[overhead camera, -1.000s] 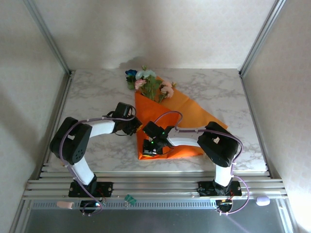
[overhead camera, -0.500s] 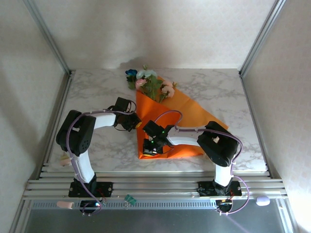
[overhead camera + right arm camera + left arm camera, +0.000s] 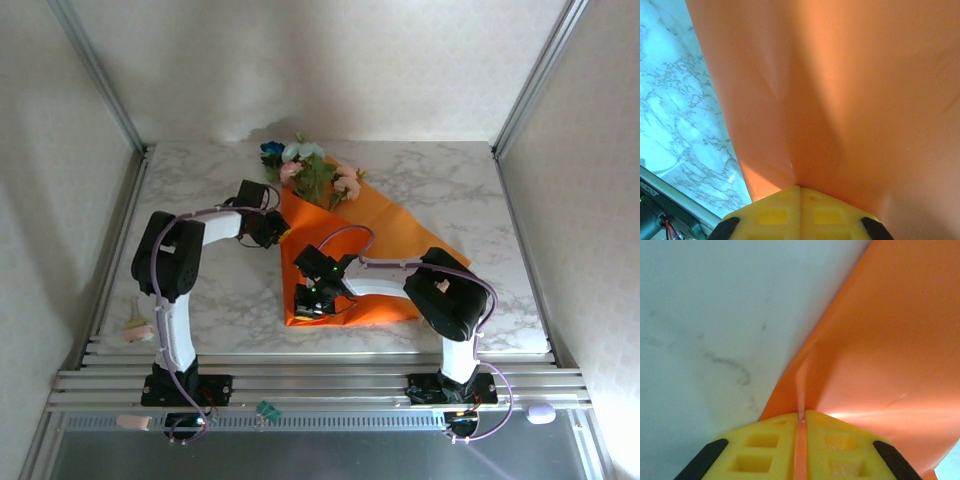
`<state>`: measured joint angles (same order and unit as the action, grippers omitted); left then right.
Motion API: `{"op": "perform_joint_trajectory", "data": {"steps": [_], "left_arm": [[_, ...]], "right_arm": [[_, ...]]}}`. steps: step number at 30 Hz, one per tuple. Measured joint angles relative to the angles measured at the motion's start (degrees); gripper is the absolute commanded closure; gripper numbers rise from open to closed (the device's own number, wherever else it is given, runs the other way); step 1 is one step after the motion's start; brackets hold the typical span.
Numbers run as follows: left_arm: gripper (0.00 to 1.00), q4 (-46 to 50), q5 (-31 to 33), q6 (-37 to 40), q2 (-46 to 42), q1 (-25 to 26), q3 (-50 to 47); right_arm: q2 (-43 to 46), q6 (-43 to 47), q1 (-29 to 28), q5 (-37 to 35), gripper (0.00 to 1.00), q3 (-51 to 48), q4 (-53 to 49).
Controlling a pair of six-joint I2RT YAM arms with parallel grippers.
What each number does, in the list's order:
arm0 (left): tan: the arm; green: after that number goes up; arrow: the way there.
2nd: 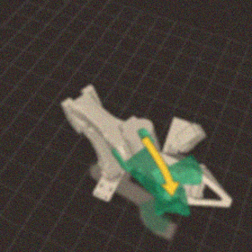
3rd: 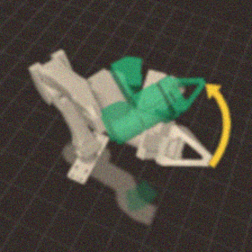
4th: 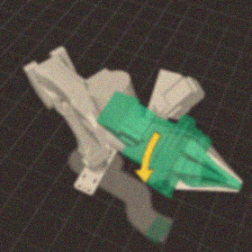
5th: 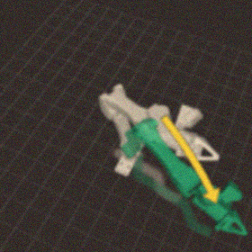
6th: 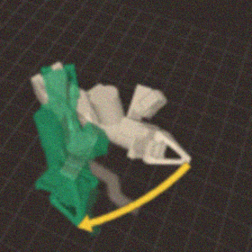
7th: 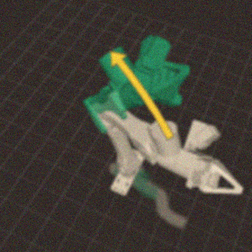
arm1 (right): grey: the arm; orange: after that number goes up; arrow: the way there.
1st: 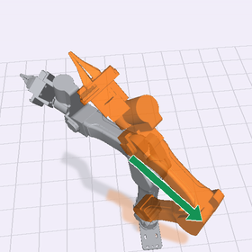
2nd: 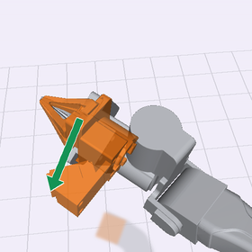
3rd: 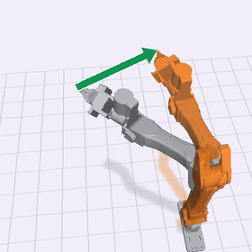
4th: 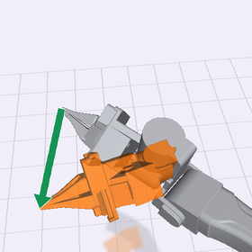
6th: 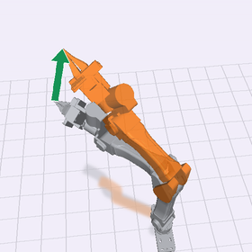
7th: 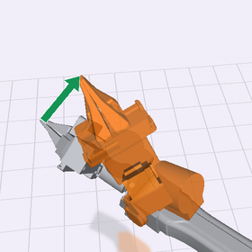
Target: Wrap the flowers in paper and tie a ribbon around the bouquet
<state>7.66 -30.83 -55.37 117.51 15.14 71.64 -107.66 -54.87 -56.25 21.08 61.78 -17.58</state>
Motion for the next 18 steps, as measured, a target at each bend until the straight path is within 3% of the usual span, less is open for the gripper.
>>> {"op": "perform_joint_trajectory", "data": {"steps": [18], "left_arm": [[0.9, 3.82, -2.29, 0.96, 11.61, -2.51, 17.79]], "right_arm": [[-0.68, 0.28, 0.79, -0.85, 1.0, 0.98, -0.24]]}}
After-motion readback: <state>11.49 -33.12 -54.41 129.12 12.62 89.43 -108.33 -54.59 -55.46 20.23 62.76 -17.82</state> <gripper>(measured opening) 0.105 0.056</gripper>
